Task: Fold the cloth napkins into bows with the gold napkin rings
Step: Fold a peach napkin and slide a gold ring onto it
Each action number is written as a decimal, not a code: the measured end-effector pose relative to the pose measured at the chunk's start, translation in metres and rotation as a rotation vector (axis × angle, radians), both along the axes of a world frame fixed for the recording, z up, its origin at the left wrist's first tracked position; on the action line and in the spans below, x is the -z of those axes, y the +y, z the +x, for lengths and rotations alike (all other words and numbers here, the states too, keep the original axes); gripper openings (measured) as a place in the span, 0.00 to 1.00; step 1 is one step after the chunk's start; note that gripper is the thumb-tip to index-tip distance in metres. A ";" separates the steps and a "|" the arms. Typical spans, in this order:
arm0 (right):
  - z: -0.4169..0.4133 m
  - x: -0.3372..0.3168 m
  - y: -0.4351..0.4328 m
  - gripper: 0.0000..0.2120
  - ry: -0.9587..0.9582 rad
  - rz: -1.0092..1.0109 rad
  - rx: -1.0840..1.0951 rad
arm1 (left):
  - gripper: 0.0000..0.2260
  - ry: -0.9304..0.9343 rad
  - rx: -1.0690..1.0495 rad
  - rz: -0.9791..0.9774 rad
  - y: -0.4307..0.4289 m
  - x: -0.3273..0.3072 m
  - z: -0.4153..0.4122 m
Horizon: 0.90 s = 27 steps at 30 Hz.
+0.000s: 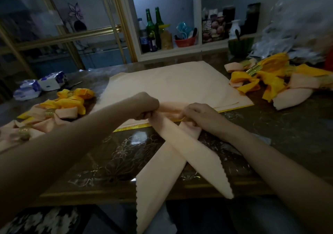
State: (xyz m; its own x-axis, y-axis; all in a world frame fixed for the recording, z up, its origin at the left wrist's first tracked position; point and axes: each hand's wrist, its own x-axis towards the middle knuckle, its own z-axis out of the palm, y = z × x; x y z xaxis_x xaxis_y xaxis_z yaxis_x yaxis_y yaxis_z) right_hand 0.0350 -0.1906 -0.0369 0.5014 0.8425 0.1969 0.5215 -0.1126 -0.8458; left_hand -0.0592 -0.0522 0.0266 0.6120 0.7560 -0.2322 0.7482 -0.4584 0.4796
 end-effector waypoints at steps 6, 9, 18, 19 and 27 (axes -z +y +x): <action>-0.011 -0.007 -0.010 0.26 -0.052 -0.170 -0.141 | 0.07 -0.353 -0.125 -0.446 -0.023 0.020 -0.024; -0.014 0.000 -0.011 0.18 -0.294 -0.276 -0.058 | 0.13 -0.294 -0.060 -0.380 -0.032 0.026 -0.037; -0.015 -0.005 -0.016 0.09 -0.182 -0.114 -0.015 | 0.14 0.039 0.442 0.123 -0.053 0.039 -0.053; -0.014 -0.009 -0.019 0.08 -0.156 -0.132 -0.027 | 0.15 0.020 0.441 0.111 -0.053 0.040 -0.050; 0.002 -0.029 -0.049 0.13 -0.114 -0.536 -0.050 | 0.14 0.162 0.458 0.148 -0.044 0.022 -0.043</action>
State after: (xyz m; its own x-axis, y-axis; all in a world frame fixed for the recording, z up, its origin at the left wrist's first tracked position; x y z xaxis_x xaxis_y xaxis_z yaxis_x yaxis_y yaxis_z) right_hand 0.0369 -0.2394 -0.0076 0.4586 0.8620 -0.2158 0.6226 -0.4850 -0.6142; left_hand -0.1023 -0.0960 0.0044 0.8535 0.4503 -0.2624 0.5138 -0.8113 0.2789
